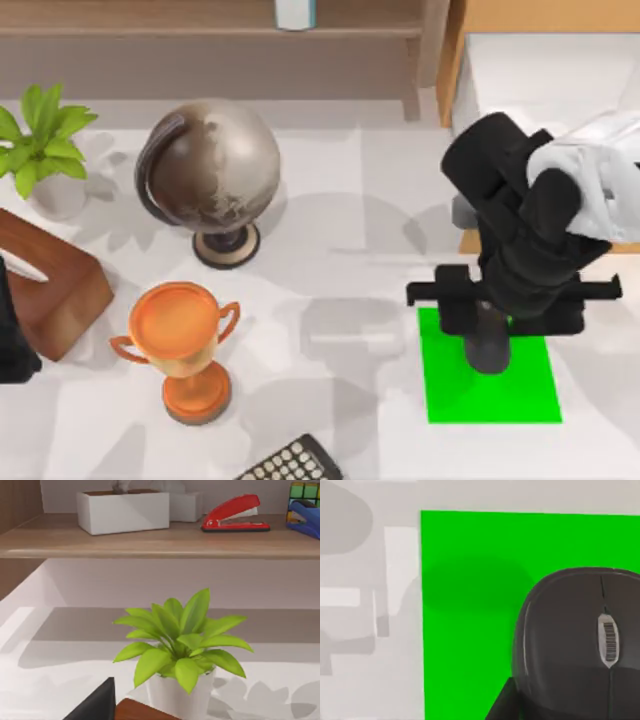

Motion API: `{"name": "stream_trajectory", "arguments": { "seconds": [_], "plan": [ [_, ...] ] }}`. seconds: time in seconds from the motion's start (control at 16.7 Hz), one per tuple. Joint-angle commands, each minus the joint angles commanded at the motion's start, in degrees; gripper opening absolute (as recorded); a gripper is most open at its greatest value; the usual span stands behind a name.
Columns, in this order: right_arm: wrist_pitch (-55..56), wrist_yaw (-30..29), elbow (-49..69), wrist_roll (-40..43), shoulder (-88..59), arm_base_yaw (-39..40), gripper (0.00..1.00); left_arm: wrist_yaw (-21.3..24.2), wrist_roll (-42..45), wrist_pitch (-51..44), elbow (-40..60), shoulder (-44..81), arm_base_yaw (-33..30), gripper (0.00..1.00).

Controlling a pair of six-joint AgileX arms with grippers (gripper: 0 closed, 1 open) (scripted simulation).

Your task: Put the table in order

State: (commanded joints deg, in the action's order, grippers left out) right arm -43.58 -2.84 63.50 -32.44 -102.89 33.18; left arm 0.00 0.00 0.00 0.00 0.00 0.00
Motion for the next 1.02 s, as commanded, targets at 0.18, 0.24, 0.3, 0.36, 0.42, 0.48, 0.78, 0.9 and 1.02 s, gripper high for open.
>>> {"name": "stream_trajectory", "arguments": {
  "seconds": [0.18, 0.24, 0.3, 0.36, 0.42, 0.48, 0.78, 0.9, 1.02],
  "plan": [
    [-0.7, -0.4, -0.8, -0.3, -0.8, 0.3, 0.0, 0.0, 0.0, 0.0, 0.0, 0.0, 0.0, 1.0],
    [-0.7, -0.4, -0.8, -0.3, -0.8, 0.3, 0.0, 0.0, 0.0, 0.0, 0.0, 0.0, 0.0, 1.0],
    [-0.7, -0.4, -0.8, -0.3, -0.8, 0.3, 0.0, 0.0, 0.0, 0.0, 0.0, 0.0, 0.0, 1.0],
    [-0.7, -0.4, -0.8, -0.3, -0.8, 0.3, 0.0, 0.0, 0.0, 0.0, 0.0, 0.0, 0.0, 1.0],
    [-0.7, -0.4, -0.8, -0.3, -0.8, 0.3, 0.08, 0.0, 0.0, 0.0, 0.0, 0.0, 0.0, 1.0],
    [-0.7, -0.4, -0.8, -0.3, -0.8, 0.3, 0.15, 0.0, 0.0, 0.0, 0.0, 0.0, 0.0, 1.0],
    [-0.7, -0.4, -0.8, -0.3, -0.8, 0.3, 0.53, 0.0, 0.0, 0.0, 0.0, 0.0, 0.0, 1.0],
    [-0.7, -0.4, -0.8, -0.3, -0.8, 0.3, 0.68, 0.0, 0.0, 0.0, 0.0, 0.0, 0.0, 1.0],
    [-0.7, -0.4, -0.8, -0.3, -0.8, 0.3, 0.83, 0.0, 0.0, 0.0, 0.0, 0.0, 0.0, 1.0]
  ]
}}
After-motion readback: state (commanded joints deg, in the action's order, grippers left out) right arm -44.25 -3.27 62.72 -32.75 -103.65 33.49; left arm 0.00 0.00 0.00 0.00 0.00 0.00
